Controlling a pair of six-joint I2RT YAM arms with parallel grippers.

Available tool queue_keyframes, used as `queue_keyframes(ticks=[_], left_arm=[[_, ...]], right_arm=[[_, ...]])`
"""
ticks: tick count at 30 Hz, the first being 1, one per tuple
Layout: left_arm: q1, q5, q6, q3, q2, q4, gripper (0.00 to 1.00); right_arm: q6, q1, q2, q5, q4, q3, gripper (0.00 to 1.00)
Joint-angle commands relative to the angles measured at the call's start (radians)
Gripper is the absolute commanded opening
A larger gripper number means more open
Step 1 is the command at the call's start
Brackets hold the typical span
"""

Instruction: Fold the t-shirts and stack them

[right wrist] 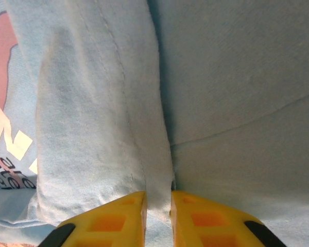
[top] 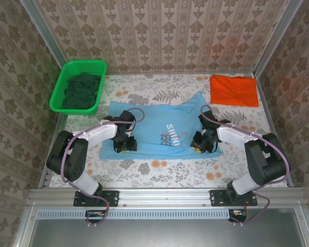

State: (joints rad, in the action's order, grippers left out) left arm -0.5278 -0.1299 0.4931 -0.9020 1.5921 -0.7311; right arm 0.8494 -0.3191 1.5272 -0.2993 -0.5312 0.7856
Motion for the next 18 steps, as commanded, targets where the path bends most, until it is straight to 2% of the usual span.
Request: queue_keyframes(ticks=[1,5,9,18], left_arm=[[0.011,0.036,-0.002,0.027,-0.021,-0.012,0.43],[0.017,0.045,-0.004,0.041,-0.022,-0.011,0.43],[0.020,0.057,-0.009,0.044,-0.023,-0.011,0.43],[0.023,0.112,-0.022,0.047,-0.017,-0.021,0.43]], right_arm=[[0.000,-0.008,0.019,0.032,-0.044,0.028,0.19],[-0.005,-0.011,0.030,0.038,-0.044,0.036,0.13],[-0.007,-0.015,0.025,0.048,-0.046,0.053,0.00],[0.015,-0.024,0.019,0.066,-0.074,0.160,0.00]])
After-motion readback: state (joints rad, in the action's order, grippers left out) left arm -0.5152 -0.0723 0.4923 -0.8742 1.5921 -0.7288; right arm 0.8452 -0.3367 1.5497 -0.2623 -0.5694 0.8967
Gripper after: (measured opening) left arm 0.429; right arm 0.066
